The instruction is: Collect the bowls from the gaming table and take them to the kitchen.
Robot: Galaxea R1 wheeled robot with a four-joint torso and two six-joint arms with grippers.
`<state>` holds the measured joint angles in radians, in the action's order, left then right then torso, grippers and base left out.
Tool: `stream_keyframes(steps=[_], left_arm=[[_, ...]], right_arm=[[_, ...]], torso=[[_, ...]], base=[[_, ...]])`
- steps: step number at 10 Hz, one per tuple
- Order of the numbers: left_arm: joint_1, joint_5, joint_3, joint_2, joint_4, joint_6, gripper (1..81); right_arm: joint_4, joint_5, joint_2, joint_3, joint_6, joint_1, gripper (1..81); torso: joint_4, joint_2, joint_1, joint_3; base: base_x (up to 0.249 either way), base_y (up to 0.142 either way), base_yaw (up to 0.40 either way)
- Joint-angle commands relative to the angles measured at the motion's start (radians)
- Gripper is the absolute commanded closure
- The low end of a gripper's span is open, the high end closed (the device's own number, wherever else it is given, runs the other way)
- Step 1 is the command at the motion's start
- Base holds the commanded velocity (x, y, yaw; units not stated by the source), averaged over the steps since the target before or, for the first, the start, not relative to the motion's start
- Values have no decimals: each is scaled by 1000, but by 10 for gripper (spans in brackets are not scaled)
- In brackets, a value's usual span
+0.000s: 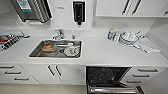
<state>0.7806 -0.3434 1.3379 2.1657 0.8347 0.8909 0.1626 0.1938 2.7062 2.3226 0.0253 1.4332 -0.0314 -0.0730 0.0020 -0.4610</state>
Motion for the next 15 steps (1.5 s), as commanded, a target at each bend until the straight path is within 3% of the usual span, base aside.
stream_keyframes(steps=[1,2,3,4,8,9,10,12,13,15], left_arm=[[-257,-298,-95,88,-78,3,811],[-310,-357,-95,138,-101,3,811],[-356,-384,-95,172,-120,3,811],[-408,-402,-92,210,-146,3,811],[-551,-427,-42,357,-146,63,811],[-560,-405,-16,394,-126,69,811],[-562,-338,13,430,-82,80,811],[-562,-127,127,486,-45,148,811],[-564,-85,178,522,-46,154,811],[-562,-77,305,638,-45,154,811]], right_arm=[[8,-63,-23,-16,-2,-16,811],[8,-63,-21,-20,-2,-16,811],[6,-63,-20,-23,-2,-16,811],[6,-63,-20,-26,-4,-16,811],[6,-62,-20,-28,-4,-16,811],[6,-62,-20,-28,-4,-16,811],[8,-53,-20,-28,-4,-15,811],[6,-50,-18,-37,-4,-12,811],[6,-50,-17,-34,-4,-12,811],[8,-43,-12,-36,-4,-10,811]], torso=[[0,0,0,-44],[0,0,0,-51],[0,1,1,-61],[0,1,1,-44],[0,3,2,-51],[0,3,2,-51],[0,3,2,-51],[0,3,2,-51],[0,3,2,-51],[0,3,2,-51]], base=[[0,0,0],[0,0,0],[0,0,0],[0,0,0],[0,0,0],[0,0,0],[0,0,0],[0,0,0],[0,0,0],[0,0,0]])
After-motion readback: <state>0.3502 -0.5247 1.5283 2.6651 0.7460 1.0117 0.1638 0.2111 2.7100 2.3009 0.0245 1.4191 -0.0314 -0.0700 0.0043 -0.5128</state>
